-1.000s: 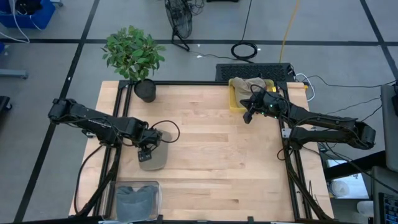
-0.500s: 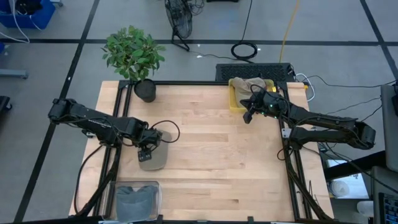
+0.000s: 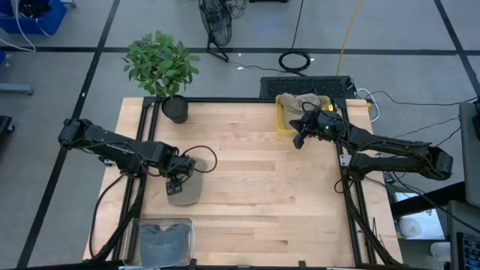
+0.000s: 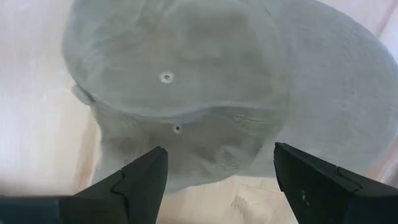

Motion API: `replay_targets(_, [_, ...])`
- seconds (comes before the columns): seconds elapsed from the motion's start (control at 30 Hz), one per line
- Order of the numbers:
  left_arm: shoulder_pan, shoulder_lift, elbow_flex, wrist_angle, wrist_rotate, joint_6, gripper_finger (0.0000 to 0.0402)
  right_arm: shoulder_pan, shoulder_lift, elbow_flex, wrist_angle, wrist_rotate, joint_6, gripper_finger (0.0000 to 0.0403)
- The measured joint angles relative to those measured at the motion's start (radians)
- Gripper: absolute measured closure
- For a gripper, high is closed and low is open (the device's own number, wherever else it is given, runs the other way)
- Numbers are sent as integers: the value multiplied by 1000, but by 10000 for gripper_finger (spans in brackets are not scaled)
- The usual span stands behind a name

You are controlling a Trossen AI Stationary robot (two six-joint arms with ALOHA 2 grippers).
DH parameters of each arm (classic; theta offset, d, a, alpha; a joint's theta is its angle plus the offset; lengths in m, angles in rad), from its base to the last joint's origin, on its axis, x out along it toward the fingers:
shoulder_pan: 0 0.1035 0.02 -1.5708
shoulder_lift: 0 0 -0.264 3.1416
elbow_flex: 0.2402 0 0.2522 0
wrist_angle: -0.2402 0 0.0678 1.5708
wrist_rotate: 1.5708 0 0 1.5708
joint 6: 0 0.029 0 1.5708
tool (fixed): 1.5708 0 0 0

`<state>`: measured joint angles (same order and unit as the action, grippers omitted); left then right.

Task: Pick & Place hat
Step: Put the brown cap into the yellow bin

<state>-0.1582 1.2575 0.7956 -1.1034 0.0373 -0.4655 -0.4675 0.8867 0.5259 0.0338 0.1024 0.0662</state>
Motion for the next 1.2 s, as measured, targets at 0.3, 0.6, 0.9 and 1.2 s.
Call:
replay_targets(0.3, [34,10,-4,18,-41,12,110,0,0,0,0,0,0,399])
replay_targets(0.6, [67,68,-42,36,23,55,110,0,0,0,0,0,0,399])
replay_targets(0.9, [135,66,-42,65,38,151,210,0,0,0,0,0,0,399])
replay_targets(1.2, [195,66,-7,81,78,208,389,0,0,0,0,0,0,399])
